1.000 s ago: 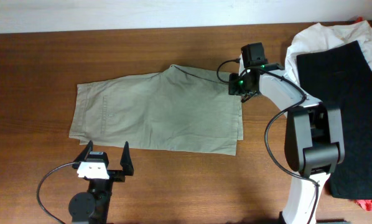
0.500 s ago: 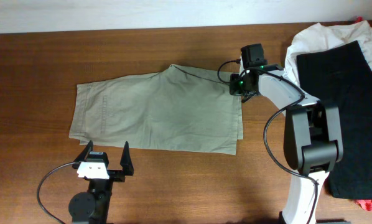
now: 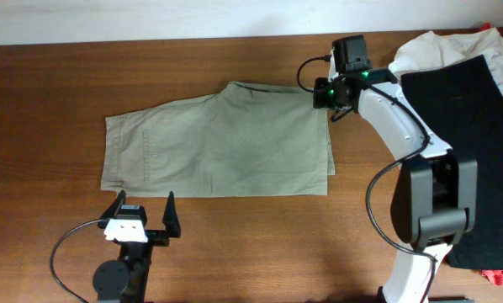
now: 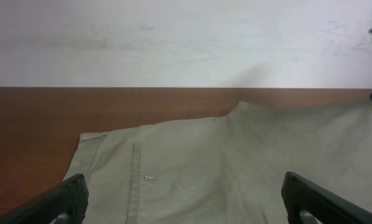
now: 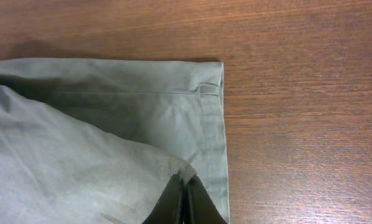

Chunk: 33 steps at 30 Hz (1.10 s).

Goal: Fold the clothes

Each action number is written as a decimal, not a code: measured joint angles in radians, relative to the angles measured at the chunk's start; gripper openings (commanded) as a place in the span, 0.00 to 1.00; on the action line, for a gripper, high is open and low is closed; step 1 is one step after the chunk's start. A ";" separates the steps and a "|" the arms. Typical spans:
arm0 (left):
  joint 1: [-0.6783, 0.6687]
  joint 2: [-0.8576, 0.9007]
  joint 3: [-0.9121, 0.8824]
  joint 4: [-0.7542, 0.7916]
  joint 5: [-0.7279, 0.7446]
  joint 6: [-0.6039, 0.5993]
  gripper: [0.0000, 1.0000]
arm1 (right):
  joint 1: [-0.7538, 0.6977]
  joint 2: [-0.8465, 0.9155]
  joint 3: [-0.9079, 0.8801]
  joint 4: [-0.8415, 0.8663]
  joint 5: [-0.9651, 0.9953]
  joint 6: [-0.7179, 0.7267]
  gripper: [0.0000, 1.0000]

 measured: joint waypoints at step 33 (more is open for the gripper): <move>0.000 0.000 0.000 0.000 0.000 0.000 0.99 | -0.058 -0.010 0.161 -0.409 0.068 -0.139 0.97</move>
